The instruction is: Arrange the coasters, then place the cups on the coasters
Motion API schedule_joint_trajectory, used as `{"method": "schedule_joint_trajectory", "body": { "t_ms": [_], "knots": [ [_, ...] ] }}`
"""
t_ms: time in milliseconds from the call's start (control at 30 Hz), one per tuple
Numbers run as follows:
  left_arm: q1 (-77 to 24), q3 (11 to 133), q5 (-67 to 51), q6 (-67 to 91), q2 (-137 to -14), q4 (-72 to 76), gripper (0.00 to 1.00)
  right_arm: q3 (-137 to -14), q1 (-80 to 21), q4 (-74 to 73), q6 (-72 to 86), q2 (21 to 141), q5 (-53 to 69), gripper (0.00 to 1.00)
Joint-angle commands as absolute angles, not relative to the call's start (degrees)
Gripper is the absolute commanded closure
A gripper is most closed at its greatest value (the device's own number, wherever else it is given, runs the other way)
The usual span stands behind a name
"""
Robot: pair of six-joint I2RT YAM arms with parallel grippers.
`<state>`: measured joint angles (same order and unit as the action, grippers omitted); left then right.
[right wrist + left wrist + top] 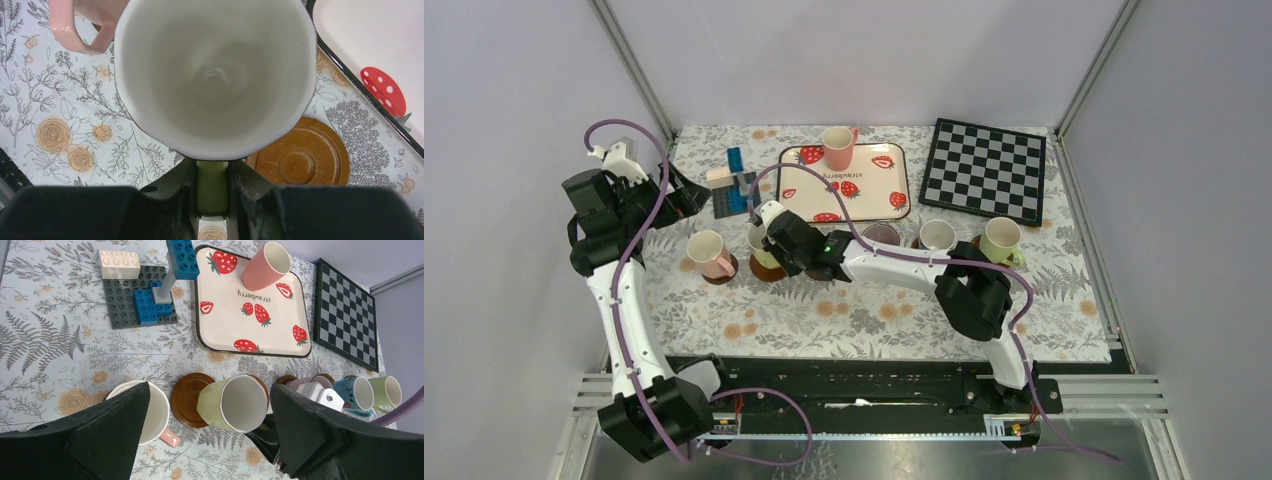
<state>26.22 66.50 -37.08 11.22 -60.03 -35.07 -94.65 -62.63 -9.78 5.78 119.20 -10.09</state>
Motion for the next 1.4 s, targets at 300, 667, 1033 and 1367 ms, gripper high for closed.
{"method": "schedule_joint_trajectory", "body": {
  "t_ms": [300,667,1033,1367],
  "knots": [
    [26.5,66.5,-37.7,11.5,-59.9,-33.0,0.01,-99.5,-62.7,-3.3,8.2,121.3,-11.2,1.0],
    [26.5,66.6,-37.7,11.6,-60.3,-33.0,0.01,-100.5,-62.7,-3.9,9.5,123.5,-11.0,1.0],
    [26.5,66.3,-37.5,11.8,-60.1,-32.8,0.01,-102.2,-62.7,-5.7,10.6,124.7,-12.0,0.8],
    [26.5,66.2,-37.5,12.0,-60.2,-32.8,0.01,-102.7,-62.7,-7.9,11.6,124.3,-11.2,0.62]
  ]
}}
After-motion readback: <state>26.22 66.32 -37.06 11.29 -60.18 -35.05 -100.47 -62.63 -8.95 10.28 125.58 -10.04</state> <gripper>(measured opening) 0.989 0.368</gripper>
